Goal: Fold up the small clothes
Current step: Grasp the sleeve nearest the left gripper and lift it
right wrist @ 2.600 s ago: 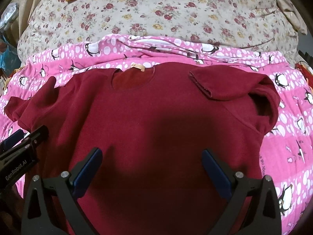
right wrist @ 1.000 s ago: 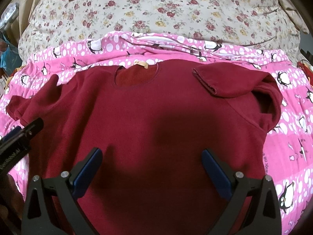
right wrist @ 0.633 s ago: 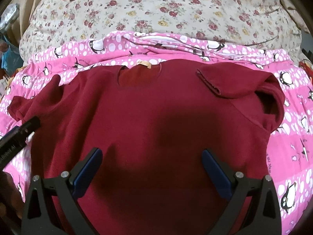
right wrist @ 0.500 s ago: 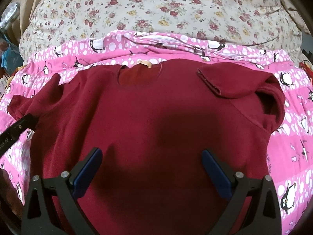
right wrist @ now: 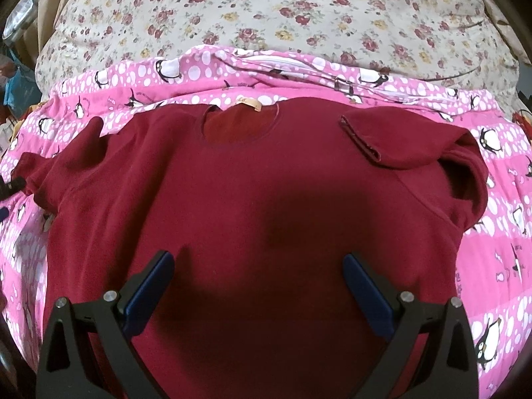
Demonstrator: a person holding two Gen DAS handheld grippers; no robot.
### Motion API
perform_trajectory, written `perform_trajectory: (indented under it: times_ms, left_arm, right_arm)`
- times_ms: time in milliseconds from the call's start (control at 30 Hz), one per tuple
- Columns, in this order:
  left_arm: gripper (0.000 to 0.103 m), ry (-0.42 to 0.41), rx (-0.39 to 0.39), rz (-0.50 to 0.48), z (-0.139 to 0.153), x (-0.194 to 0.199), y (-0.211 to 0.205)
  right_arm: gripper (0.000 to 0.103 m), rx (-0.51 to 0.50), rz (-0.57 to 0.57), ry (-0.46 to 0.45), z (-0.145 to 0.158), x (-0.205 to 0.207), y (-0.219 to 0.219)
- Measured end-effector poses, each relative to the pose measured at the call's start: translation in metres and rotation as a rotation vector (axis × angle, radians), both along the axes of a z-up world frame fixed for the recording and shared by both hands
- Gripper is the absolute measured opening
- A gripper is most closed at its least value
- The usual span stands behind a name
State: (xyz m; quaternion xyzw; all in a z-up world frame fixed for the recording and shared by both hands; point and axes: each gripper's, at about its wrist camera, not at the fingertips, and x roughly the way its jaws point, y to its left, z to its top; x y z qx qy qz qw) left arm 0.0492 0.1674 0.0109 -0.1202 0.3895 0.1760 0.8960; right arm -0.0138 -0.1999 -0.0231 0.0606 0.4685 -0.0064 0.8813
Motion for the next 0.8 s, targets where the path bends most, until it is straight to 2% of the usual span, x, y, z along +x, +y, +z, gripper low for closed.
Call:
perform_trajectory:
  times_ms: [67,233,367,533,567,633,667,733,800]
  left_arm:
    - [0.066,0.021,0.043,0.070,-0.002,0.009,0.023]
    - [0.065,0.064,0.025,0.209,-0.019,0.038,0.077]
    - [0.052,0.094,0.042,0.237,-0.036,0.065,0.093]
    - [0.049,0.061,0.062,0.228,-0.041,0.080,0.100]
    - [0.043,0.053,0.066,0.221,-0.042,0.085,0.100]
    - [0.022,0.049,0.072,0.222,-0.043,0.086,0.103]
    - [0.000,0.047,0.062,0.225,-0.043,0.086,0.105]
    - [0.000,0.011,-0.046,0.191,-0.041,0.084,0.114]
    - [0.000,-0.021,-0.122,0.180,-0.031,0.076,0.120]
  right_arm:
    - [0.103,0.001,0.007,-0.001,0.000,0.000,0.000]
    - [0.103,-0.027,0.020,-0.005,-0.001,0.001,0.003]
    - [0.103,-0.056,0.043,0.005,-0.003,0.004,0.005]
    - [0.103,-0.059,0.044,0.005,-0.003,0.004,0.005]
    - [0.103,-0.060,0.044,0.005,-0.003,0.004,0.005]
    - [0.103,-0.060,0.045,0.003,-0.004,0.005,0.006]
    - [0.103,-0.060,0.044,0.004,-0.004,0.004,0.006]
    - [0.103,-0.058,0.047,0.006,-0.004,0.006,0.006]
    - [0.103,-0.052,0.061,0.013,-0.002,0.008,0.005]
